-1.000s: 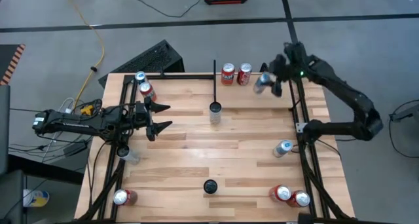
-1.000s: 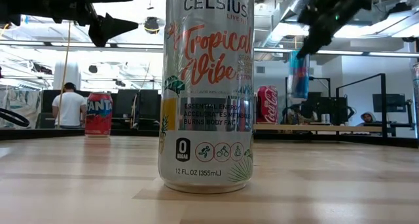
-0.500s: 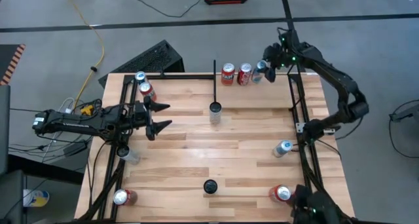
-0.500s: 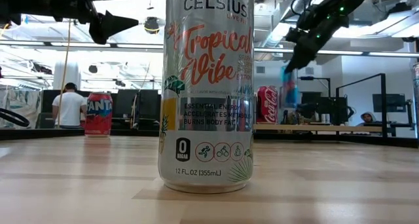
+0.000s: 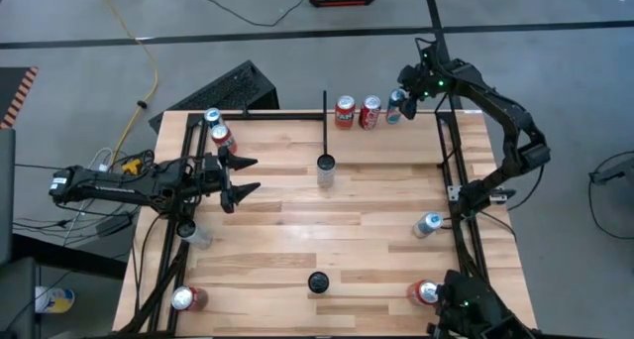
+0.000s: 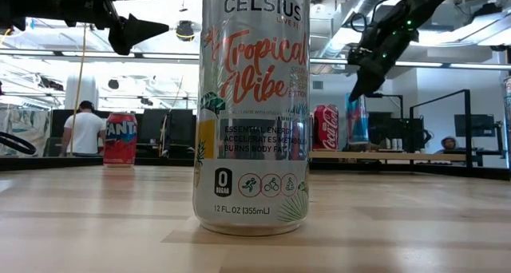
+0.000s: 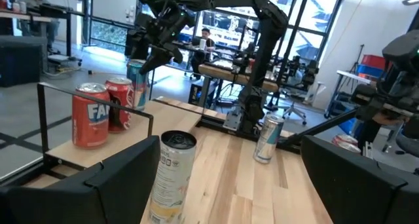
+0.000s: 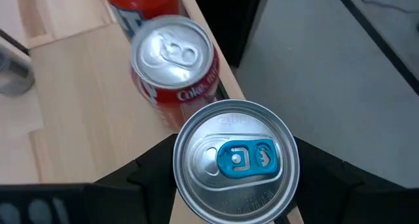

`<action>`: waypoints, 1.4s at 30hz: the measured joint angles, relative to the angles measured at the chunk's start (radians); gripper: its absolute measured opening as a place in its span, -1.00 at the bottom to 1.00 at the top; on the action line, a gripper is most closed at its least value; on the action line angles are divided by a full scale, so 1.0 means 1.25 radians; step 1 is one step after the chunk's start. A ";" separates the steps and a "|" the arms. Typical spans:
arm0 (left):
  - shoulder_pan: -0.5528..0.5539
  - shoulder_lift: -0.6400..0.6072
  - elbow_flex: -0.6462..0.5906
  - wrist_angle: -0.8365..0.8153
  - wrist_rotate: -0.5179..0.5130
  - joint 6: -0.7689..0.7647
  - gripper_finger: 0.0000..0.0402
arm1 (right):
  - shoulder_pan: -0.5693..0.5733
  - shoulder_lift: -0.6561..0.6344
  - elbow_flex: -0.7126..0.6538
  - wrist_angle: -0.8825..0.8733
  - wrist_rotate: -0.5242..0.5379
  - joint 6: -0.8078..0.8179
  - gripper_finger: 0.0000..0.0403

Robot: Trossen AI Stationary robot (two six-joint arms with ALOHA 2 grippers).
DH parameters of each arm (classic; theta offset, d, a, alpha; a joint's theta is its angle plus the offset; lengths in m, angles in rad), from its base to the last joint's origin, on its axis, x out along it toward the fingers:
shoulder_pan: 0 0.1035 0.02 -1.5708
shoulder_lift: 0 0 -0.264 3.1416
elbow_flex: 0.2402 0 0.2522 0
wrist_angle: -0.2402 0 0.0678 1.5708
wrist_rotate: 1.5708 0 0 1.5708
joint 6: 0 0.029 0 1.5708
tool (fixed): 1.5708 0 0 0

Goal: Place canned beverage on shelf
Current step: Put the bottom left blue soda can on the shelf

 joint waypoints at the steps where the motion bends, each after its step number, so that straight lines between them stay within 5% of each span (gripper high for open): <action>1: 0.000 0.000 0.000 0.000 -0.001 0.000 0.77 | 0.000 0.001 0.000 0.000 0.009 0.004 0.31; 42: 0.000 0.000 0.000 -0.005 0.010 0.019 0.77 | -0.005 0.034 -0.005 -0.016 0.026 0.060 0.35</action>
